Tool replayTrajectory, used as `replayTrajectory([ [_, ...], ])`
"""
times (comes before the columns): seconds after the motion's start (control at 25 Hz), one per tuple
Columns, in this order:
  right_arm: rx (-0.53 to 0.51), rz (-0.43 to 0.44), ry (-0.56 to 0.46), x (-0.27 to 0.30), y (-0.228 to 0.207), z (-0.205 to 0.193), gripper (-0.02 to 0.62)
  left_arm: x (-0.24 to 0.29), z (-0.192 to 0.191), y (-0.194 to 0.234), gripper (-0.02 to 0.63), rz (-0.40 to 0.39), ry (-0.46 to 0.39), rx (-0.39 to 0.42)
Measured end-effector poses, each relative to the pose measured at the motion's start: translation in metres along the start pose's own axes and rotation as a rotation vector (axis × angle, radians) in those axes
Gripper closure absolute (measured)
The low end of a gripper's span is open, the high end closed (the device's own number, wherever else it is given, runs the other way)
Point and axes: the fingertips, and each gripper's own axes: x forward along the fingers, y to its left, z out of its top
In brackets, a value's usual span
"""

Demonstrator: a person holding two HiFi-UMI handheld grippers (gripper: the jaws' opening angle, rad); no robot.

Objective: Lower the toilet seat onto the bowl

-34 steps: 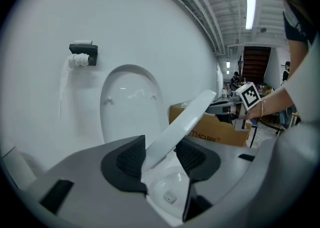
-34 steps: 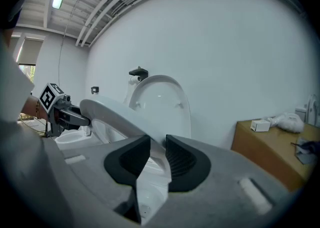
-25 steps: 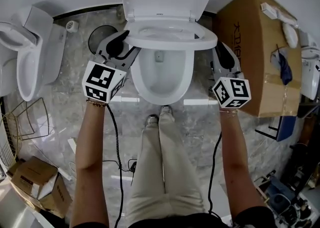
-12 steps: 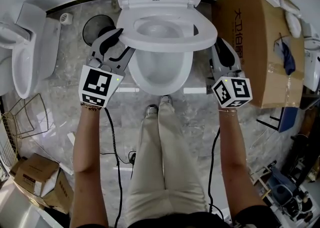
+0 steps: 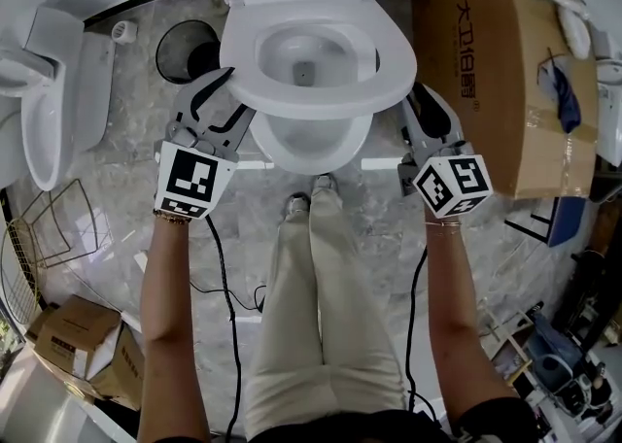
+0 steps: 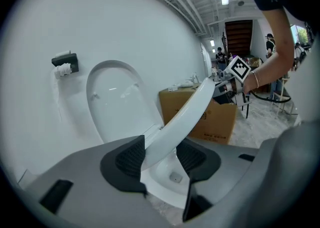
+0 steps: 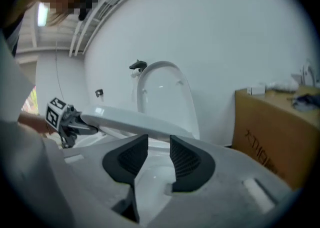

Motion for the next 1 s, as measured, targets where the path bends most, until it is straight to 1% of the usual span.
replayTrajectory([
  [0.08,0.175,0.107,0.017,-0.009,0.010,-0.011,0.459,-0.001,-0.005,-0.004,0.413,-0.005,0.014,0.021],
  [0.12,0.285,0.176,0.020,-0.015,0.018,-0.015,0.429,-0.001,-0.007,-0.006,0.413,-0.004,0.021,0.030],
  [0.16,0.416,0.247,0.019,-0.021,0.026,-0.018,0.392,-0.002,-0.010,-0.007,0.413,0.000,0.030,0.041],
  [0.24,0.715,0.359,-0.009,-0.032,0.036,-0.022,0.362,-0.004,-0.018,-0.011,0.413,0.002,0.057,0.070],
  [0.28,0.851,0.394,-0.038,-0.036,0.038,-0.021,0.359,-0.004,-0.022,-0.015,0.413,0.000,0.070,0.085],
  [0.32,0.959,0.410,-0.074,-0.038,0.038,-0.019,0.359,-0.005,-0.025,-0.018,0.413,-0.002,0.081,0.097],
  [0.36,1.039,0.410,-0.107,-0.038,0.036,-0.017,0.359,-0.005,-0.029,-0.021,0.411,-0.002,0.091,0.108],
  [0.4,1.096,0.399,-0.132,-0.037,0.033,-0.018,0.359,-0.005,-0.032,-0.024,0.411,0.001,0.102,0.117],
  [0.48,1.170,0.377,-0.158,-0.034,0.026,-0.021,0.360,-0.004,-0.038,-0.030,0.410,0.004,0.126,0.140],
  [0.6,1.243,0.353,-0.170,-0.029,0.020,-0.025,0.359,-0.003,-0.048,-0.039,0.411,-0.001,0.161,0.182],
  [0.72,1.276,0.345,-0.165,-0.025,0.018,-0.027,0.360,-0.003,-0.059,-0.048,0.408,0.000,0.189,0.212],
  [0.8,1.300,0.325,-0.148,-0.024,0.016,-0.034,0.362,-0.003,-0.066,-0.053,0.407,0.006,0.205,0.224],
  [0.84,1.313,0.312,-0.134,-0.023,0.016,-0.038,0.371,-0.003,-0.068,-0.055,0.407,0.011,0.211,0.226],
  [0.96,1.326,0.281,-0.084,-0.022,0.014,-0.051,0.465,-0.002,-0.071,-0.059,0.407,0.023,0.229,0.223],
  [1.0,1.326,0.279,-0.072,-0.022,0.014,-0.054,0.466,-0.002,-0.072,-0.060,0.407,0.026,0.234,0.217],
])
